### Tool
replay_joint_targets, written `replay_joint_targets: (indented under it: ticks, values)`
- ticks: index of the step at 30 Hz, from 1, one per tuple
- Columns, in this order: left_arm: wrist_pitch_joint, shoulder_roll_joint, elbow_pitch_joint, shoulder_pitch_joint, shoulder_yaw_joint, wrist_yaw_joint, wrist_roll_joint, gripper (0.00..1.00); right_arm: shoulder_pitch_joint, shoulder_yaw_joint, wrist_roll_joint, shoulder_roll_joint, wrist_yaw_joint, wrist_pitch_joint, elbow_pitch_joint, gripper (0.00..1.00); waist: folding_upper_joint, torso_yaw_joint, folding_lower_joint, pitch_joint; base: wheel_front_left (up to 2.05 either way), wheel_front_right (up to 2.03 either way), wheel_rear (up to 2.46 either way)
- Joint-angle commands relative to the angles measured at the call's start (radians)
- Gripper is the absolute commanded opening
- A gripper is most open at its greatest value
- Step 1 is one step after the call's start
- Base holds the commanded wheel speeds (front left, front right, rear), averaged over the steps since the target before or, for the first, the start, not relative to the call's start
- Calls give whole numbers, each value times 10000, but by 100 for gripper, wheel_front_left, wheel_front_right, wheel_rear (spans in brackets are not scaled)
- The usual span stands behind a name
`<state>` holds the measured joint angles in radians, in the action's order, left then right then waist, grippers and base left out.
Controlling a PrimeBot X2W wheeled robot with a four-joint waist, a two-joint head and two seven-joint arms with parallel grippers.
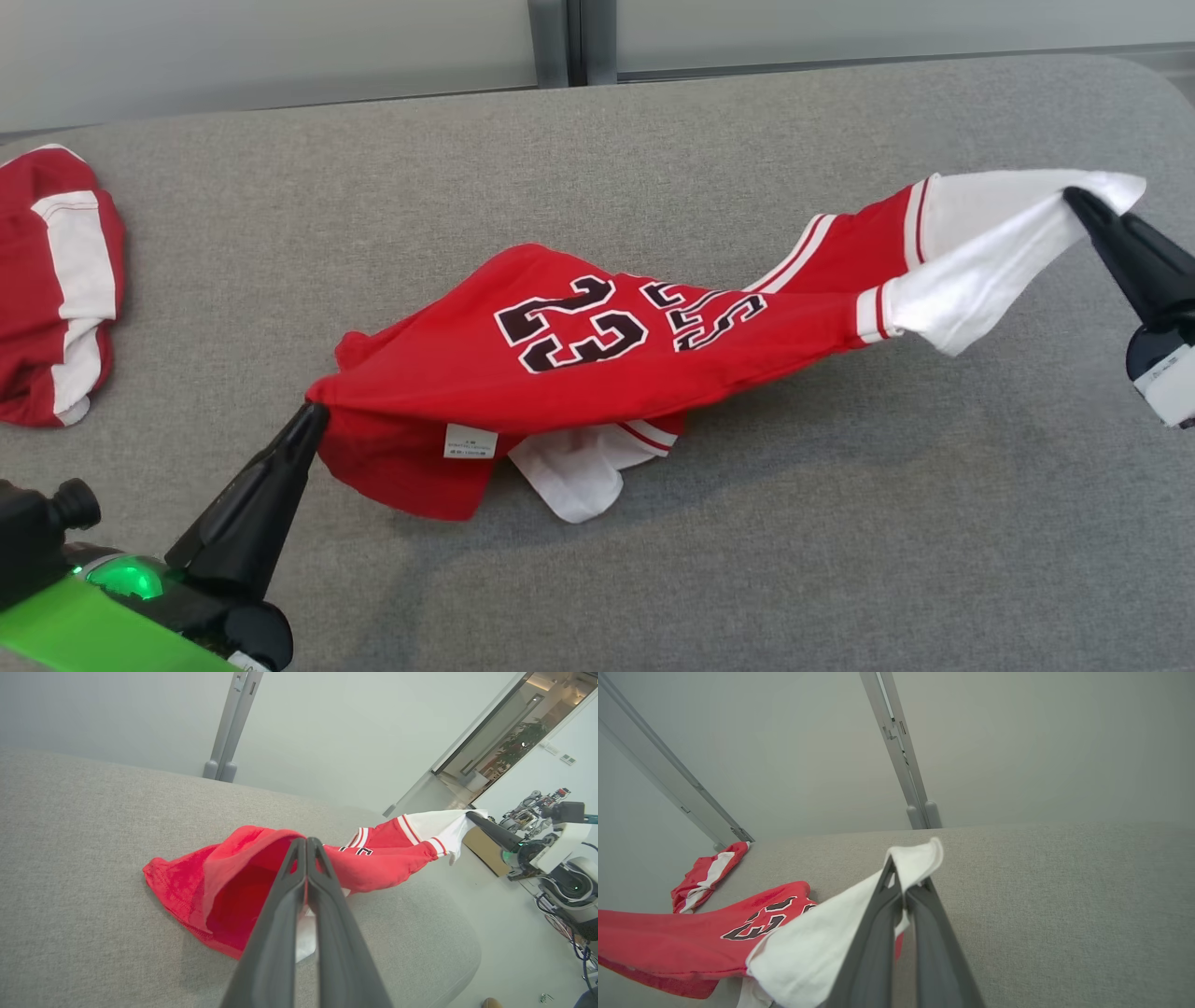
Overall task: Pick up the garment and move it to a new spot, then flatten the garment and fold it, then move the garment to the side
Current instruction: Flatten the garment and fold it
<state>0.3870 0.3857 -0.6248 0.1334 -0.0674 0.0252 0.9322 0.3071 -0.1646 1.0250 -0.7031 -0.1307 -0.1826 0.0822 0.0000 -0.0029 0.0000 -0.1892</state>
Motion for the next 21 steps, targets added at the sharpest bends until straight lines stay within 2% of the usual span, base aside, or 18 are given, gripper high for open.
replay_joint_targets:
  ticks: [1,8,12,17,21]
  values:
    - [20,65,-126,67,76,-46,37,0,-120,138,77,28,0,51,183,0,0,-1,0,28,0,0,0]
    - [342,302,-1450,-117,516,-309,422,0,-171,1519,801,116,0,-82,2028,0,0,-96,0,182,0,0,0]
    - [998,804,-1886,-1079,974,-557,932,0,560,2708,1541,70,0,-677,2835,0,0,-151,0,-148,0,0,0]
    - [2130,1412,-931,-3524,917,-967,1734,0,2468,3020,1802,257,0,-1616,2102,0,0,-92,0,-1162,0,0,0]
    - [2976,1693,924,-6423,288,-1281,1641,0,4783,2490,1200,818,0,-2248,639,0,0,25,0,-2109,0,0,0]
